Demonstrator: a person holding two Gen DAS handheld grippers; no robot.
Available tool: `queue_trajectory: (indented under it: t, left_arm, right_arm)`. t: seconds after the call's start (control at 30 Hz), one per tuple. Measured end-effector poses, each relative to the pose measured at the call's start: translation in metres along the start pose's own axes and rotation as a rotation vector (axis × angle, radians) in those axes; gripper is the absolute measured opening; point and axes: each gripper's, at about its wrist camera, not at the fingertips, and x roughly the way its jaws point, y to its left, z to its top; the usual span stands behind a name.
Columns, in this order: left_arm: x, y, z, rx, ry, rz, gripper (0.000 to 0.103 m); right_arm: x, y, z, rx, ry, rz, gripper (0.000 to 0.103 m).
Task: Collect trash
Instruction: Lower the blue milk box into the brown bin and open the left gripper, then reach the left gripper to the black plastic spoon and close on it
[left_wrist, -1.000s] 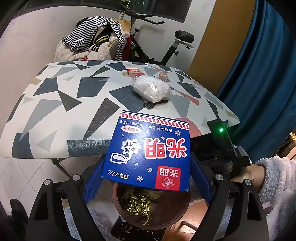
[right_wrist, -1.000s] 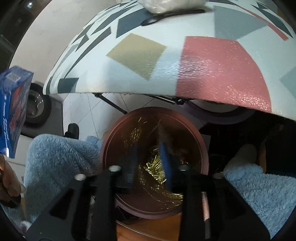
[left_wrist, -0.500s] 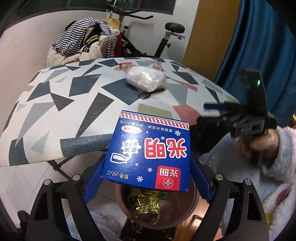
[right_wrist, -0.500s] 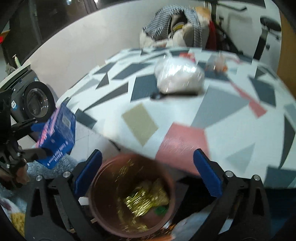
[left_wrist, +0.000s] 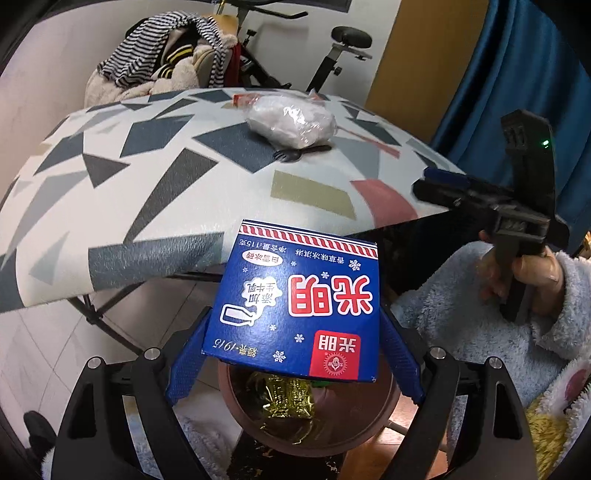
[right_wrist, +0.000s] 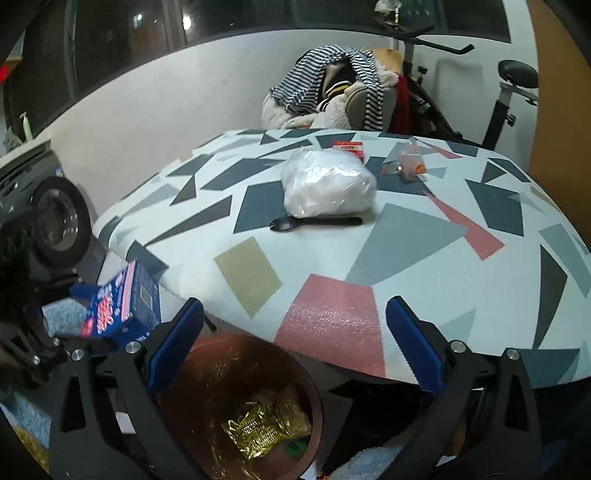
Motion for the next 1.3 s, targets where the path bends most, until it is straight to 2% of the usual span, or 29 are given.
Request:
queue_trajectory:
  t: [0.2, 0.47, 0.57, 0.7, 0.9, 1.3]
  left_arm:
    - [0.017, -0.003, -0.002, 0.008, 0.061, 0.016, 0.083]
    - [0.026, -0.01, -0.005, 0.045, 0.096, 0.046, 0.084]
    - [0.028, -0.008, -0.005, 0.036, 0.102, 0.058, 0.087]
    - [0.025, -0.002, -0.004, 0.006, 0.091, 0.05, 0.094]
    - [0.021, 0.005, -0.003, -0.034, 0.07, 0.056, 0.097]
    - [0.012, 0.012, -0.002, -0.076, 0.019, 0.073, 0.097]
  right_arm:
    - [-0.003, -0.012, -0.001, 0.072, 0.0, 0.006, 0.097]
    - [-0.005, -0.016, -0.003, 0.107, -0.011, 0.0, 0.097]
    - [-0.005, -0.016, -0.004, 0.104, -0.01, -0.001, 0.097]
    - [-0.006, -0.015, -0.004, 0.099, -0.011, -0.004, 0.097]
    - [-0.006, -0.015, -0.004, 0.1, -0.012, -0.011, 0.097]
    - [-0.005, -0.015, -0.005, 0.107, -0.007, -0.028, 0.097]
